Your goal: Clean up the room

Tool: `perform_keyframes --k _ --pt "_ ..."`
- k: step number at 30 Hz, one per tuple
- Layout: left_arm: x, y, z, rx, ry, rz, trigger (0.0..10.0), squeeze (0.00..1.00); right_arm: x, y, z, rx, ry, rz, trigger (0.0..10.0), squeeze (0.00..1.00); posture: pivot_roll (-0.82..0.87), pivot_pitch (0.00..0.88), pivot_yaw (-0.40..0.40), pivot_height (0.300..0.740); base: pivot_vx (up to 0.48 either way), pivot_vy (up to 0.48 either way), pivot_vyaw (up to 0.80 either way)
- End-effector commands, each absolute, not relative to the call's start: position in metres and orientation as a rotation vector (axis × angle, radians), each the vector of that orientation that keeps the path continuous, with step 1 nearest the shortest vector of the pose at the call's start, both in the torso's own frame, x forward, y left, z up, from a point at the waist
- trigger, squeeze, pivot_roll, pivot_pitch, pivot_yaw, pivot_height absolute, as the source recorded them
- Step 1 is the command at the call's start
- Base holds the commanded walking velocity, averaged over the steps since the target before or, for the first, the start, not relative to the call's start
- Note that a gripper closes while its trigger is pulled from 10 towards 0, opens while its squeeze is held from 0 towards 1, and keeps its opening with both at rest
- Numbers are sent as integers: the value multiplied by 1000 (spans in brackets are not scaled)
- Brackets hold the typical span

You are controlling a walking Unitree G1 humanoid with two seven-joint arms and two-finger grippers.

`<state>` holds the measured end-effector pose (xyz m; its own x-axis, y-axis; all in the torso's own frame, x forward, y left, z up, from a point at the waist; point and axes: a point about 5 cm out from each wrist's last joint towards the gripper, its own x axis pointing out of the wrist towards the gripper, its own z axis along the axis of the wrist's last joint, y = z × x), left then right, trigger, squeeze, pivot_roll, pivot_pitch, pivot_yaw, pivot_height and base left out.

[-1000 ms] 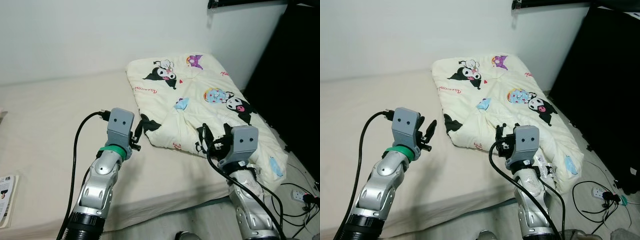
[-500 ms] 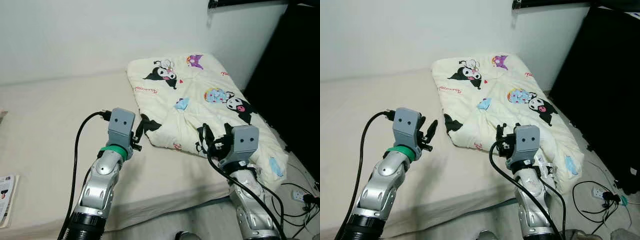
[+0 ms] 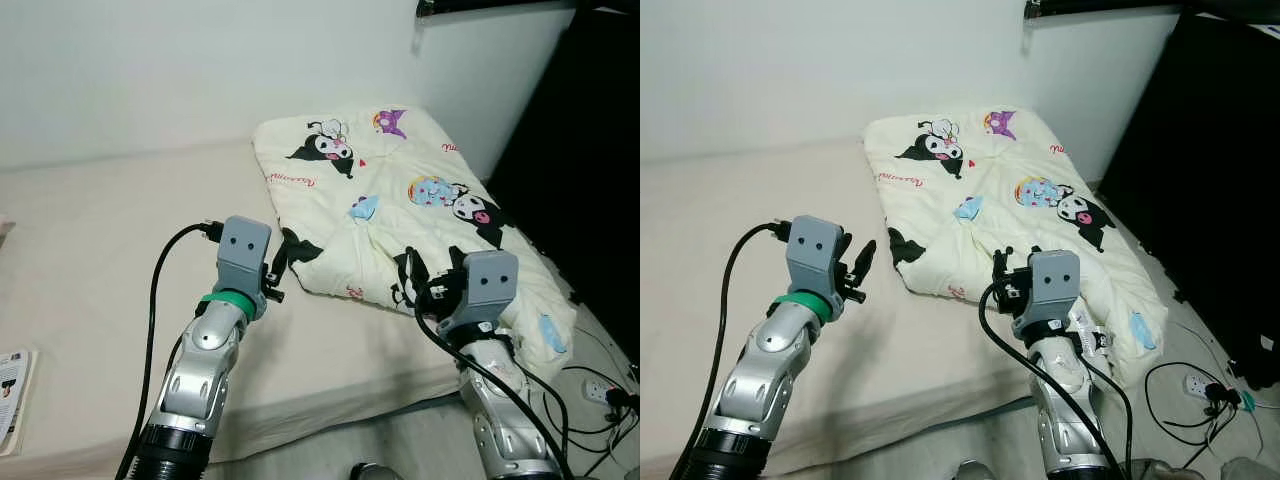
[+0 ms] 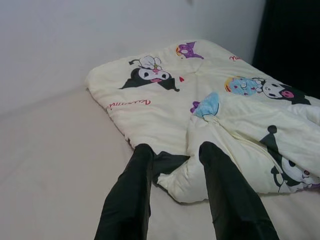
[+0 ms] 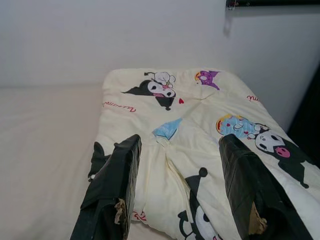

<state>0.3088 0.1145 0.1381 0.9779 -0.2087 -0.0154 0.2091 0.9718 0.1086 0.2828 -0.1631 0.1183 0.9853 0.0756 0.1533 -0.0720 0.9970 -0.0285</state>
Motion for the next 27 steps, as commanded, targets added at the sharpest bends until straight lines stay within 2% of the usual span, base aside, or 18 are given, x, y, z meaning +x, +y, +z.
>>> perform_keyframes --k 1,27 --pt "310 113 135 122 11 -219 10000 0 283 -166 115 -24 -135 63 10000 0 -139 0 65 706 0 0 0" --pt "310 113 137 124 9 -224 10000 0 281 -166 113 -20 -129 56 10000 0 -139 0 70 606 0 0 0"
